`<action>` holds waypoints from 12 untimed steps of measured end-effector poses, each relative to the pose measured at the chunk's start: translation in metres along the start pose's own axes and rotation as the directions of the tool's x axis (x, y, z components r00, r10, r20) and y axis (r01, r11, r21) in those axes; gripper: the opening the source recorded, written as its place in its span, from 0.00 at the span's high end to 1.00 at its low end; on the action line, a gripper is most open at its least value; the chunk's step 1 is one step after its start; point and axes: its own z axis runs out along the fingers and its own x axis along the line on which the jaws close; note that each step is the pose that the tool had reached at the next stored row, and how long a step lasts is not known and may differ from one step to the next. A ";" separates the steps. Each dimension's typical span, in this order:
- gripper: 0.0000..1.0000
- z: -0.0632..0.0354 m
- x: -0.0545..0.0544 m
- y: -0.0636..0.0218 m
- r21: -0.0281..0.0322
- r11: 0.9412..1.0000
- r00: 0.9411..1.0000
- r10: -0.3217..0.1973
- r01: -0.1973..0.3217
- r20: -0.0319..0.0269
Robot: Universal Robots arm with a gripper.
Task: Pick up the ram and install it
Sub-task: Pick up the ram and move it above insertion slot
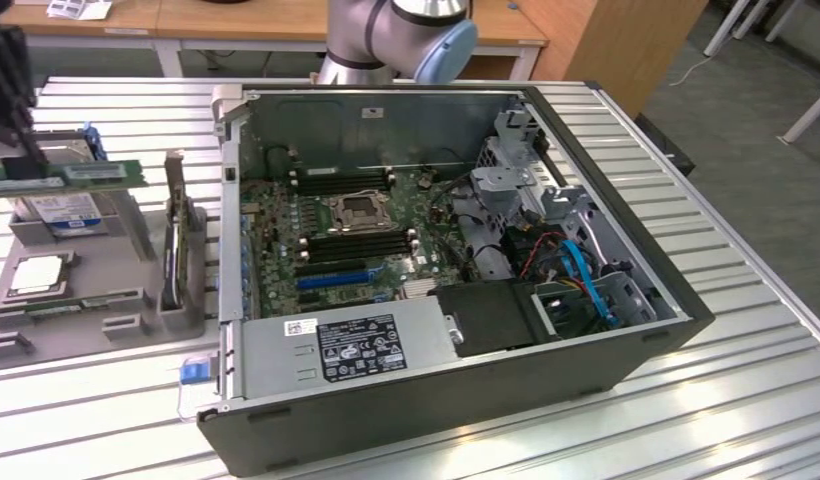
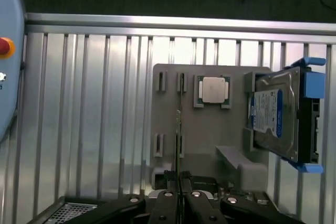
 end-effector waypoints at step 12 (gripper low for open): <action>0.88 -0.0023 0.002 -0.0545 -0.010 1.000 1.000 0.000 0.000 0.000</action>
